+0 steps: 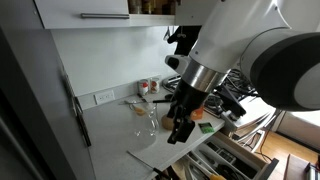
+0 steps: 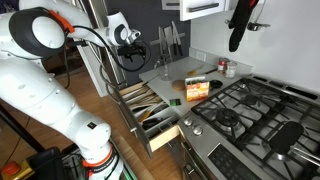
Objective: Pick up the two black utensils on the left and put them on the glass jar
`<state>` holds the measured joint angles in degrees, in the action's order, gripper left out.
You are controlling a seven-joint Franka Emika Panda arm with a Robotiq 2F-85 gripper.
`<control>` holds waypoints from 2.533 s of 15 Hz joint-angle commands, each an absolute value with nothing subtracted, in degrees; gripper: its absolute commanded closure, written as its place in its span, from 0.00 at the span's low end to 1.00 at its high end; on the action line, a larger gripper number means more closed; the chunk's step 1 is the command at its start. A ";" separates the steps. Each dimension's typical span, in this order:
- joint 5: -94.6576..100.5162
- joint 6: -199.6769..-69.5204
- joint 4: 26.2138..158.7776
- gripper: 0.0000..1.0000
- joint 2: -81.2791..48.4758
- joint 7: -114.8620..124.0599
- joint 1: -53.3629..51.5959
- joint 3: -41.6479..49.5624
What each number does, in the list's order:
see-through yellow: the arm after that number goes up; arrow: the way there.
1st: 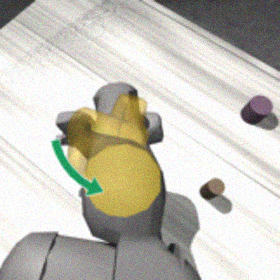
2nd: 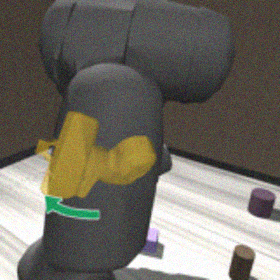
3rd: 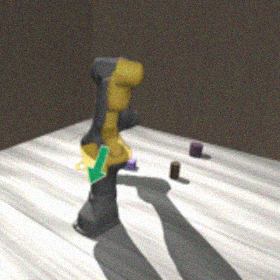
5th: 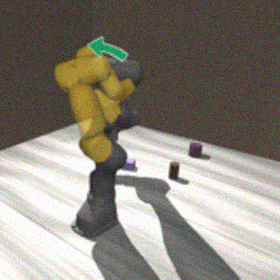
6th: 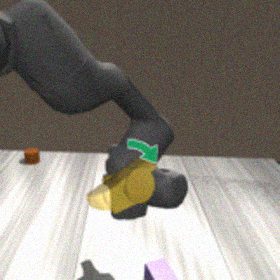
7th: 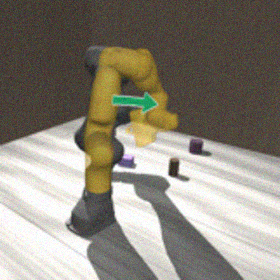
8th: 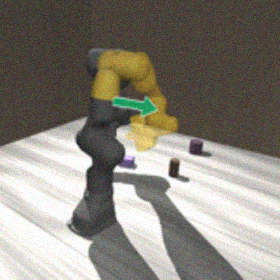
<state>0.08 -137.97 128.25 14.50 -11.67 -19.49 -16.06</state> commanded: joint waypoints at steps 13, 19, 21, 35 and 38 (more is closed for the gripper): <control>-17.41 -137.05 124.10 0.00 -1.33 -13.52 -20.93 -17.20; -12.45 -139.09 123.22 0.00 -6.64 -10.55 -19.40 -17.09; -10.86 -139.56 122.65 0.00 -8.14 -9.12 -19.07 -16.95; 1.05 -142.60 116.66 0.38 -16.56 -1.24 -18.79 -15.03; 0.78 -142.04 115.78 0.34 -17.66 -1.10 -18.82 -15.03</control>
